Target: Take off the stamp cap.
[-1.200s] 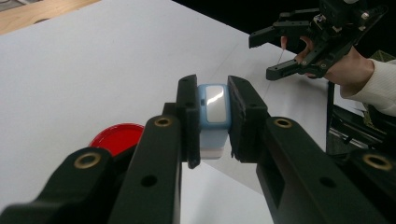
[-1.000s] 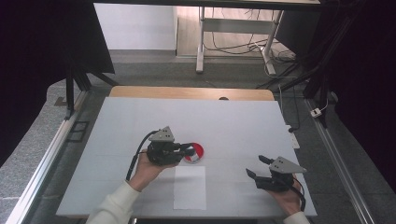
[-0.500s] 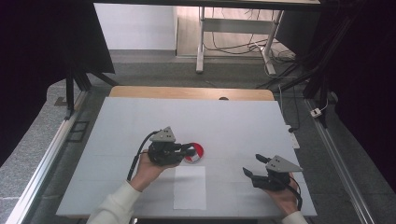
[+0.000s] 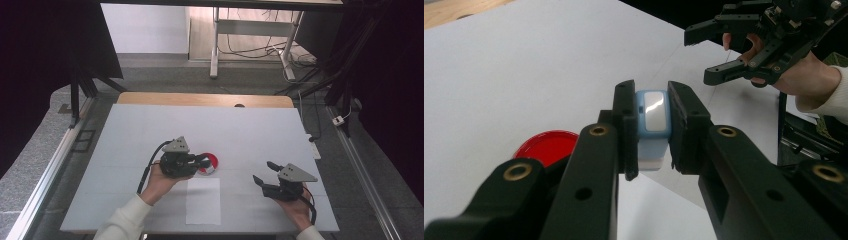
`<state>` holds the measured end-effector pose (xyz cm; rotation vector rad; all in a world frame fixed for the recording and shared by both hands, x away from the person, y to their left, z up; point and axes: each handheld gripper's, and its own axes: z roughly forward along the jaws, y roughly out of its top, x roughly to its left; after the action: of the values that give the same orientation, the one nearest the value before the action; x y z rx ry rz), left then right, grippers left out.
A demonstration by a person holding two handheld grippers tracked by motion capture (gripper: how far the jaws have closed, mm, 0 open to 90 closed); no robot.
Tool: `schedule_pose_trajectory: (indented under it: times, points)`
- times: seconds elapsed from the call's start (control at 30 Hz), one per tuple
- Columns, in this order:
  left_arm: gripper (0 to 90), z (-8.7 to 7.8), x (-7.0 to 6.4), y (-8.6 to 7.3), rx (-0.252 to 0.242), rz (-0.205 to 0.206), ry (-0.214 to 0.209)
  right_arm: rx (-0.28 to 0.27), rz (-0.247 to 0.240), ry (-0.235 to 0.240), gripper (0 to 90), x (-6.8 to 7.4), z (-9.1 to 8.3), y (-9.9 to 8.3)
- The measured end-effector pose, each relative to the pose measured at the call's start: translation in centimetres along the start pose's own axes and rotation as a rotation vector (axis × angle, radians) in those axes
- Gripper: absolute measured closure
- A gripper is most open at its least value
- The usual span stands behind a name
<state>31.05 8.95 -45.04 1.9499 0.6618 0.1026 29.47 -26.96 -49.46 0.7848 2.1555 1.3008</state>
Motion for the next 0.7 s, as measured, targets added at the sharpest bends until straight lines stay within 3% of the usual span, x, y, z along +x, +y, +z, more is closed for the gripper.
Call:
schedule_pose_trajectory:
  times: [0.23,0.7]
  points:
    - [74.9,0.2,0.0,-0.1,0.000,-0.001,-0.001,-0.017,0.006,0.011,28.9,0.8,0.8,0.6]
    - [74.9,0.3,0.0,-0.1,-0.001,-0.001,-0.001,-0.025,-0.041,0.035,30.0,2.7,2.2,1.7]
